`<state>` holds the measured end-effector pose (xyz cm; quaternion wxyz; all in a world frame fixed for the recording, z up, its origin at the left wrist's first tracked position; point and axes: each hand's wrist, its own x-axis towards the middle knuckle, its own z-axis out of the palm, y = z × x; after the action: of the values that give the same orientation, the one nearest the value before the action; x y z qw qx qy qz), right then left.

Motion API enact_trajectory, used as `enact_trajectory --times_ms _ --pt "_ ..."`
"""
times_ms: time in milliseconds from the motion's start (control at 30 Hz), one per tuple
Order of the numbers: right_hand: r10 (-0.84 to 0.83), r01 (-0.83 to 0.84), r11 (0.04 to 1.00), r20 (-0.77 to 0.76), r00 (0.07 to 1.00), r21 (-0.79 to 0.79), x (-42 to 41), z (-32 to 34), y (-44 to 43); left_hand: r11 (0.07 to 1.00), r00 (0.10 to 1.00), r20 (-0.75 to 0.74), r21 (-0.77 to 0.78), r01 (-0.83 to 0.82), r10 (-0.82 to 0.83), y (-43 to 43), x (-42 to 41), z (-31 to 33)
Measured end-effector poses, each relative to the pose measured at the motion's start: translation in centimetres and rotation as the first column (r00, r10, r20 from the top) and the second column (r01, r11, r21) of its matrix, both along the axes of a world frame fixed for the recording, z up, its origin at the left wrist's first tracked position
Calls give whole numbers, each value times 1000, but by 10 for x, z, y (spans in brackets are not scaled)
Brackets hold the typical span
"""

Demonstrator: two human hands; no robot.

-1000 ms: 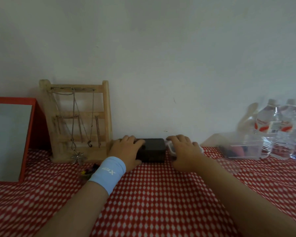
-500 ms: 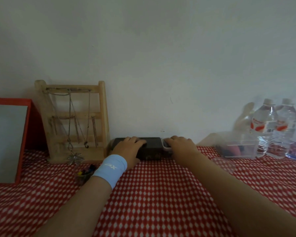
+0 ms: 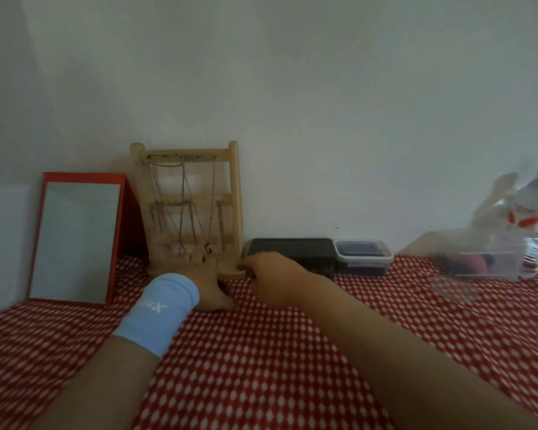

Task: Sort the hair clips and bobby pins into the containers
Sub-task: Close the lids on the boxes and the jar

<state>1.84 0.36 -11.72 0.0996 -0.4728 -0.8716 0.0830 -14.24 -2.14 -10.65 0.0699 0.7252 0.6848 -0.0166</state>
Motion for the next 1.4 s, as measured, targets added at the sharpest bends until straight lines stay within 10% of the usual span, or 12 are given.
enact_trajectory --times_ms 500,1033,1167,1400 --pt "-131 136 991 -236 963 4 81 -8 -15 946 949 240 296 130 -205 31 67 -20" --pt "-647 596 744 106 755 303 228 -34 -22 858 787 370 352 374 -494 39 207 -54" --pt "-766 745 642 173 619 181 230 -35 -26 831 755 386 414 371 -530 40 195 -66" --pt "-746 763 624 161 646 -169 233 -18 -16 787 671 474 550 281 -570 32 193 -65"
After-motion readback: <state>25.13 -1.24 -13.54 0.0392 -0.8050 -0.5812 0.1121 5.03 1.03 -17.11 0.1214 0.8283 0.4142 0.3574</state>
